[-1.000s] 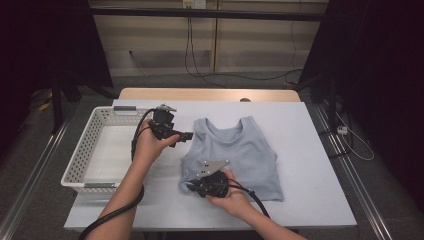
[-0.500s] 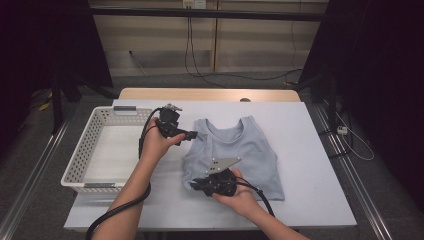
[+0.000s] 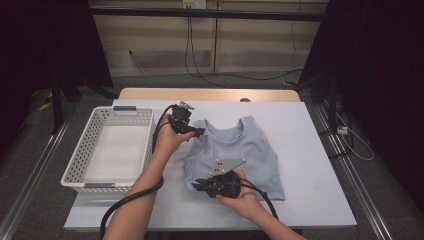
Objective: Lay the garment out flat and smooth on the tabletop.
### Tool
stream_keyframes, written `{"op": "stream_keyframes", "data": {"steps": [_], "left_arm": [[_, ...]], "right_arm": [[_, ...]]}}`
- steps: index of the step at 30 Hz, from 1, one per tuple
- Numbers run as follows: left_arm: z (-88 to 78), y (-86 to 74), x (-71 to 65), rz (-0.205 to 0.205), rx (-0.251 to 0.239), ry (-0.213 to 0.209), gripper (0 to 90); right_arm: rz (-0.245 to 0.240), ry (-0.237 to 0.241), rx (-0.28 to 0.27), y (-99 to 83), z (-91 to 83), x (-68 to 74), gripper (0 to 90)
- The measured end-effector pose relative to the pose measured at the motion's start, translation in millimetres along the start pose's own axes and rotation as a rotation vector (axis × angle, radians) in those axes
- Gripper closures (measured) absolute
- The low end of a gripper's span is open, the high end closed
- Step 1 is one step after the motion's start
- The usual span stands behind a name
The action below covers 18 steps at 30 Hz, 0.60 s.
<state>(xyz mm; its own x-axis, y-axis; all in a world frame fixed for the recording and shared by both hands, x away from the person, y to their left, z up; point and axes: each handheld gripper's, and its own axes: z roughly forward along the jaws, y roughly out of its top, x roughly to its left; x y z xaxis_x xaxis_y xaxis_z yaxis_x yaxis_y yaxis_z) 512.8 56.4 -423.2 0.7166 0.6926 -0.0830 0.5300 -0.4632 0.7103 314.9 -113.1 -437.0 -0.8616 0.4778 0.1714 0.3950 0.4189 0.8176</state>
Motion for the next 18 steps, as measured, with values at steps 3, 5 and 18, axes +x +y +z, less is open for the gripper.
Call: {"op": "stream_keyframes", "data": {"steps": [3,5,18], "left_arm": [[7.5,-0.6,2.3,0.015,-0.002,0.005,31.3],[11.4,-0.5,3.3,0.015,-0.009,0.015,34.7],[35.1,-4.0,13.0,0.005,0.026,0.037,46.6]], "right_arm": [[0.003,0.0,-0.001,-0.8,-1.6,0.6,83.4],[0.003,0.002,-0.003,-1.1,-2.8,1.3,83.4],[0.001,-0.006,-0.013,-5.9,-14.5,6.4,83.4]]}}
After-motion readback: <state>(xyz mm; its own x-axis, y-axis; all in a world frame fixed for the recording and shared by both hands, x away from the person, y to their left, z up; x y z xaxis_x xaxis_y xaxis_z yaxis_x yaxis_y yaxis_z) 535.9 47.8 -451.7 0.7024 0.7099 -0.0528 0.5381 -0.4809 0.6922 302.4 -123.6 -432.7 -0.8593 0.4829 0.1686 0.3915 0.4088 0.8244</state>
